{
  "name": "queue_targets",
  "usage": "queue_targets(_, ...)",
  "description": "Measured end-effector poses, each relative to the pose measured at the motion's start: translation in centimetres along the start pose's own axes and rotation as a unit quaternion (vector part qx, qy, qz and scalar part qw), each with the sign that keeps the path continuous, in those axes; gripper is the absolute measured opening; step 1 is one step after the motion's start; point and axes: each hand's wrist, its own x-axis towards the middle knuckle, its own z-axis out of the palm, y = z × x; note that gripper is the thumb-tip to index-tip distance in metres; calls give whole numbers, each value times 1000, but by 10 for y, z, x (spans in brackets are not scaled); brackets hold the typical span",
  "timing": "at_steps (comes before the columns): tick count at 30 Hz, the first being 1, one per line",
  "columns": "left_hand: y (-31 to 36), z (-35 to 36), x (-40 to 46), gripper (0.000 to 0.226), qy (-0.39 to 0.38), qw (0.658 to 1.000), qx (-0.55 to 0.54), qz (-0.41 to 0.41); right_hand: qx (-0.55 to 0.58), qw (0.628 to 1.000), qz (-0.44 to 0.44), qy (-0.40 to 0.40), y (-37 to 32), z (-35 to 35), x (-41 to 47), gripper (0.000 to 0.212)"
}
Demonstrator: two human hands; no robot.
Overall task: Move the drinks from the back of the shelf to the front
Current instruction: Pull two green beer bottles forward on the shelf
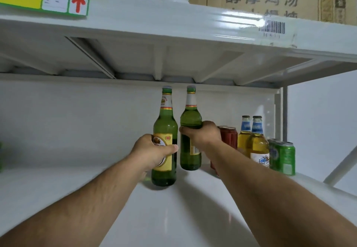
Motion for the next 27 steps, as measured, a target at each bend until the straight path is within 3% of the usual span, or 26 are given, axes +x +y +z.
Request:
queue_targets(18, -24, -10, 19, 39, 24, 999, -33, -9, 32, 996, 69, -41, 37, 31, 54, 44)
queue_targets(27, -30, 0, 19, 46, 4, 999, -32, -13, 53, 993, 86, -57, 47, 26, 57, 39)
